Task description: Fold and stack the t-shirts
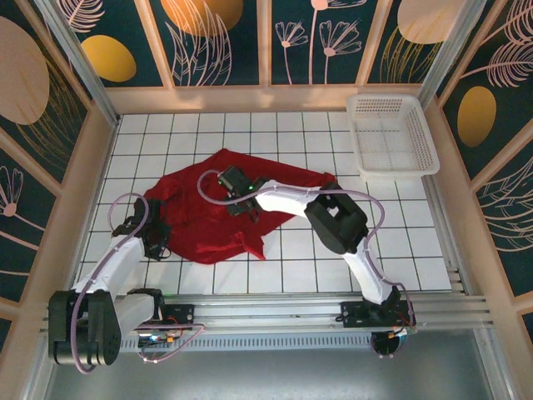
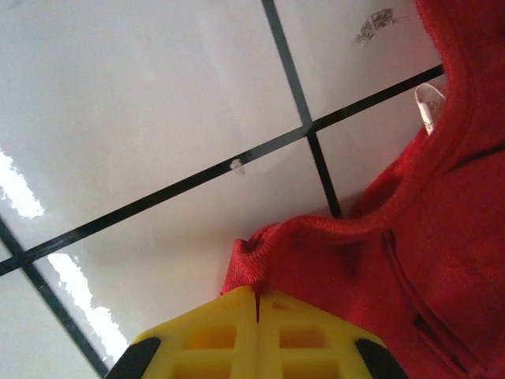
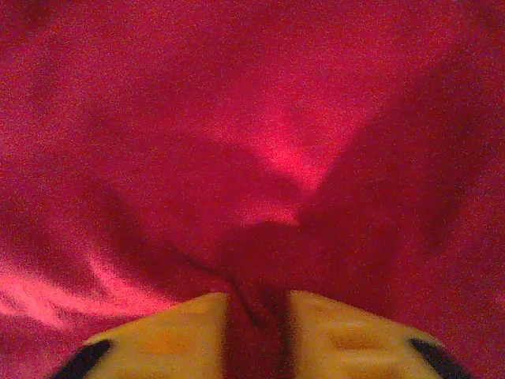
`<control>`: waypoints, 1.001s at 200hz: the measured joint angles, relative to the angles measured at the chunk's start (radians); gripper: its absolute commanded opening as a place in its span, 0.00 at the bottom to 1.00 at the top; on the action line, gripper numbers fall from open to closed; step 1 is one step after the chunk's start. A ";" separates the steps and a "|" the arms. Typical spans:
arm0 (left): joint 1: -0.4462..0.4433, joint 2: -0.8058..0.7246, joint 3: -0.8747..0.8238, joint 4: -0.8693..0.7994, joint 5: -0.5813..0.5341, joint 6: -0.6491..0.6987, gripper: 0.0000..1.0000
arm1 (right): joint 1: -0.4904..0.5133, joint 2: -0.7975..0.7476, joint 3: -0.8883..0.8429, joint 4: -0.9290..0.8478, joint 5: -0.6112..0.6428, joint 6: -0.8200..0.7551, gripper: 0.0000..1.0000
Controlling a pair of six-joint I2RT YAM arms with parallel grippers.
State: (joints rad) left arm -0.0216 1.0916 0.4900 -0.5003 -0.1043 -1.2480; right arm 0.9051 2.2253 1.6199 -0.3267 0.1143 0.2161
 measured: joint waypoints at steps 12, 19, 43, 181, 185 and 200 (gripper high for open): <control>0.011 0.019 0.000 0.029 0.015 0.016 0.00 | -0.053 -0.013 -0.023 0.016 -0.009 0.044 0.00; 0.017 0.031 0.000 0.054 0.029 0.026 0.00 | -0.092 -0.028 -0.043 0.021 -0.023 0.066 0.00; 0.031 0.098 0.001 0.210 0.131 0.081 0.00 | -0.218 -0.071 -0.093 0.010 -0.097 0.119 0.00; 0.191 0.117 0.208 -0.019 -0.053 0.162 0.62 | -0.428 -0.355 -0.268 -0.096 -0.194 0.230 0.03; 0.202 0.112 0.220 -0.030 -0.063 0.154 0.61 | -0.441 -0.359 -0.268 -0.095 -0.192 0.230 0.03; 0.239 0.100 0.259 -0.047 -0.072 0.133 0.59 | -0.484 -0.371 -0.268 -0.095 -0.183 0.223 0.03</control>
State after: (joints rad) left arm 0.2173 1.1915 0.7486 -0.5468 -0.1761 -1.1152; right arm 0.4210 1.8545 1.3518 -0.4217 -0.0685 0.4393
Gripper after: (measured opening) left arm 0.603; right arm 0.049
